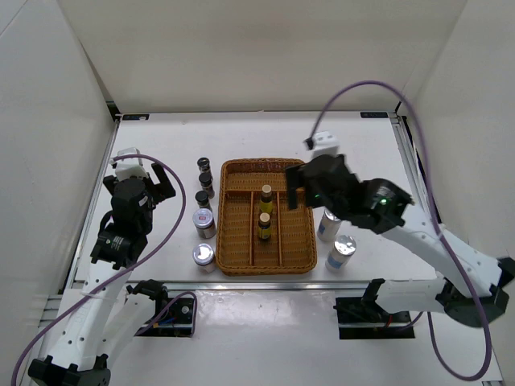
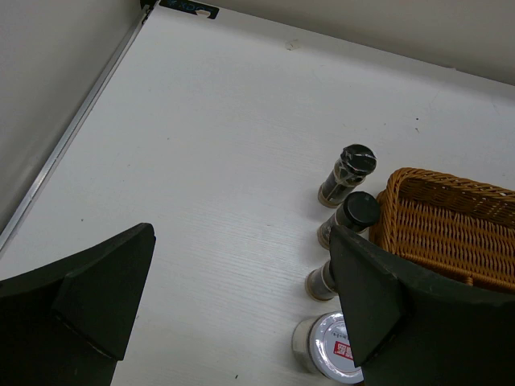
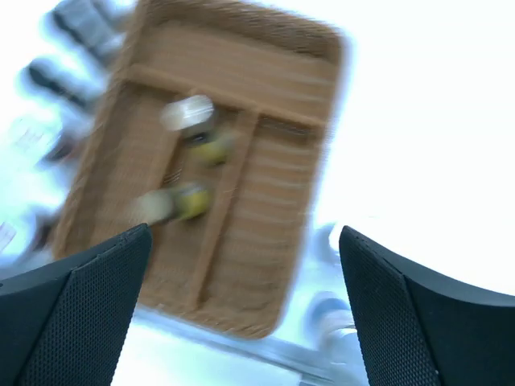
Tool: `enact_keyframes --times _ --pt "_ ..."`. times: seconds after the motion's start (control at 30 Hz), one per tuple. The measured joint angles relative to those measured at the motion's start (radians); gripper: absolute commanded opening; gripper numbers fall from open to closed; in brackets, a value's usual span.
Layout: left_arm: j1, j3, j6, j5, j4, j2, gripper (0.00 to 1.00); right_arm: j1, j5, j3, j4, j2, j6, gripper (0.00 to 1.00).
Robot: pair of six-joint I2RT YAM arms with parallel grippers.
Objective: Organize the condiment bottles
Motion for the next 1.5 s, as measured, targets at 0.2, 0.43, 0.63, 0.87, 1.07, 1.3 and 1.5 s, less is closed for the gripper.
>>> enact_keyframes --times 0.2,0.43,0.63,0.87,1.07,1.3,1.5 --pt "0.000 0.000 0.000 0.000 0.000 -0.002 1.00 -0.365 -0.104 -0.165 -0.026 -0.067 -0.018 1.00" --pt "0.000 0.000 0.000 0.000 0.002 -0.011 1.00 -0.481 -0.238 -0.308 -0.046 -0.009 -0.036 1.00" --pt "0.000 0.000 0.000 0.000 0.002 -0.011 1.00 -0.514 -0.284 -0.360 -0.019 0.010 -0.047 0.94" --pt "0.000 0.000 0.000 0.000 0.002 -0.011 1.00 -0.549 -0.333 -0.409 0.008 0.047 -0.051 0.61" --pt "0.000 0.000 0.000 0.000 0.002 -0.011 1.00 -0.535 -0.299 -0.348 -0.037 0.047 -0.072 0.48" --pt "0.000 0.000 0.000 0.000 0.002 -0.010 1.00 -0.469 -0.265 -0.121 -0.059 0.043 -0.095 0.46" --pt "0.000 0.000 0.000 0.000 0.002 -0.009 1.00 -0.320 -0.262 -0.012 -0.039 0.102 -0.102 0.46"
